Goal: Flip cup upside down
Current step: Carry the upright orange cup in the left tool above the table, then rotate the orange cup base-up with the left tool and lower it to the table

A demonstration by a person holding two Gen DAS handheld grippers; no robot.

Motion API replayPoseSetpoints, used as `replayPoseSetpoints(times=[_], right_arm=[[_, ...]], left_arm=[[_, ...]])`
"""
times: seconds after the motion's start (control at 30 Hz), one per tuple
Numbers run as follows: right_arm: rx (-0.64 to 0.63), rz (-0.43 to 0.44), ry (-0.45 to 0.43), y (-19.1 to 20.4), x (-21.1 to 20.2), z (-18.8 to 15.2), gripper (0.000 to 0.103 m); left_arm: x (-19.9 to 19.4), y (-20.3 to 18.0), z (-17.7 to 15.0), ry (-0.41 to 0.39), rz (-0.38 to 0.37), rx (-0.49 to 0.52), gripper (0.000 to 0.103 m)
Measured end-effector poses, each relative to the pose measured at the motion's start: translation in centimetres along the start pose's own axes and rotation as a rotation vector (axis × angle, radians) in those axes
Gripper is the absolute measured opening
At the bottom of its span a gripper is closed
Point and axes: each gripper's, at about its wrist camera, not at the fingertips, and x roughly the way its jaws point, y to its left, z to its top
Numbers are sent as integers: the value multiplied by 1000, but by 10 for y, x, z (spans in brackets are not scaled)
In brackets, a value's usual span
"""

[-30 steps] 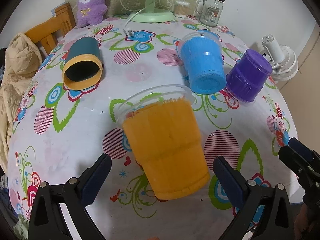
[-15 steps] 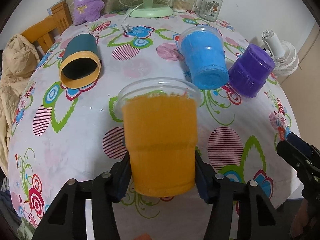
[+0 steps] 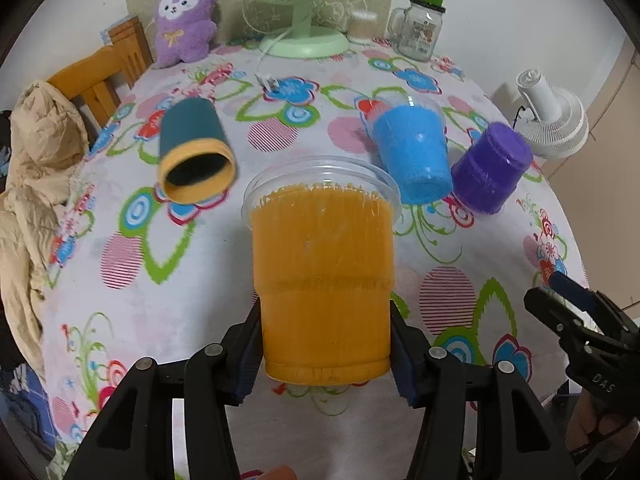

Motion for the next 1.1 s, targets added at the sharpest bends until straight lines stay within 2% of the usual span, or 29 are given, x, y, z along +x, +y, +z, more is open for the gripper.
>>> replayPoseSetpoints(times=[0.23,0.33,0.5,1.1], right_arm=[[-5,10,-1,2,0,-1,74],[-2,13,0,2,0,-2,74],[-1,16,4,3,1,-3,74],[-17,18,22,8,5,-3,74]], left_arm=[[-12,6,2,88,-48,53,57],[-16,8,1,114,-47,89,57],[-23,11,5,107,-4,117,57],[-33,7,8,89,-27,136,57]])
